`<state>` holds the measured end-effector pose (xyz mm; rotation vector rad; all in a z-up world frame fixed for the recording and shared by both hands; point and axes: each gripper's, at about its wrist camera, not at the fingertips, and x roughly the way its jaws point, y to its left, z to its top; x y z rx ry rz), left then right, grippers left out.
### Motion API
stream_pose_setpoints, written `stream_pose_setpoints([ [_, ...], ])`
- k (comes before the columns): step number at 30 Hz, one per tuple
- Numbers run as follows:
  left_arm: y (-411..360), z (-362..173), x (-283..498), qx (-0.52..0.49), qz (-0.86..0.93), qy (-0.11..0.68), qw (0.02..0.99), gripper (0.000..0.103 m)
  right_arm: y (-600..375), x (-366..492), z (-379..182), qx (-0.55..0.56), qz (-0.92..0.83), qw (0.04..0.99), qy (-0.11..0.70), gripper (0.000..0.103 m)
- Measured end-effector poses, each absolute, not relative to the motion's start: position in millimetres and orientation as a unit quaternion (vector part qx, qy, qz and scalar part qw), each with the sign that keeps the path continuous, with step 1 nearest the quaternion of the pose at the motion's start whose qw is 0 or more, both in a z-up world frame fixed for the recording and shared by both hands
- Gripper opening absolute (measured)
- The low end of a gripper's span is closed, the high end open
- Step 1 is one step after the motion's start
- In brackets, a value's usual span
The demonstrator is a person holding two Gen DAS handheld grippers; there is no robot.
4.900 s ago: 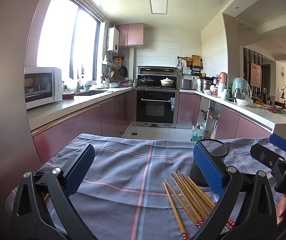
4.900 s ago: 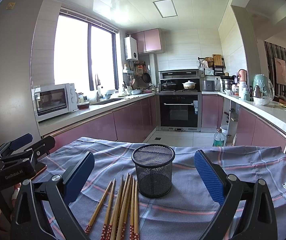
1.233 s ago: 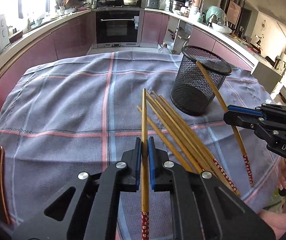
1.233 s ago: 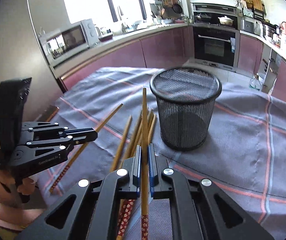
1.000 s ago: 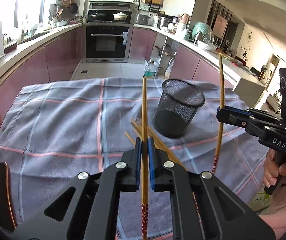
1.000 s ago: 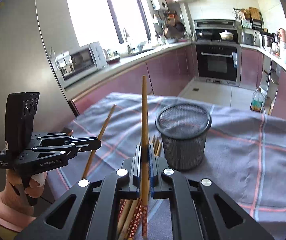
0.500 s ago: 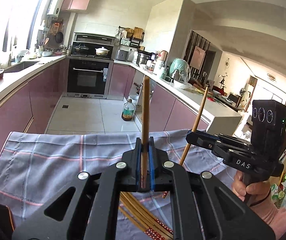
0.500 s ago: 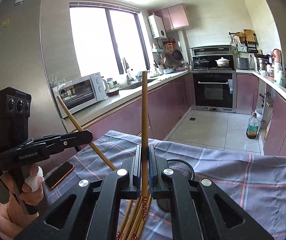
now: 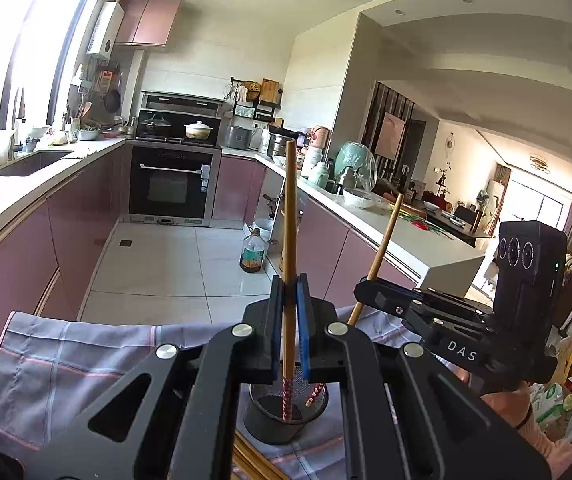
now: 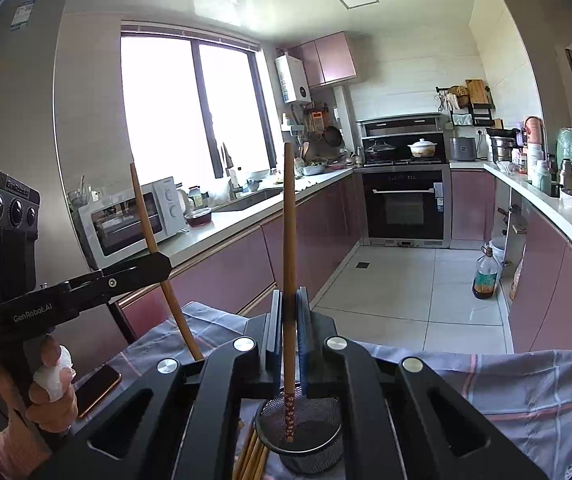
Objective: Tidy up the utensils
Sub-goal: 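Lift the left gripper's chopstick upright into the mesh cup while the right gripper inserts its chopstick too, then open the left gripper and withdraw while the right gripper releases its chopstick in the cup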
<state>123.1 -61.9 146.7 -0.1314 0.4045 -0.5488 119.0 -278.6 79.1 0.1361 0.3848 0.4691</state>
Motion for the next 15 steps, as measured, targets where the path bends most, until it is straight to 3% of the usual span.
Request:
stream_pose_setpoints([
  [15,-116,55,196,-0.010,-0.266,0.321,0.909,0.007,-259,173,3,0.065,0.225,0.919,0.317,0.005],
])
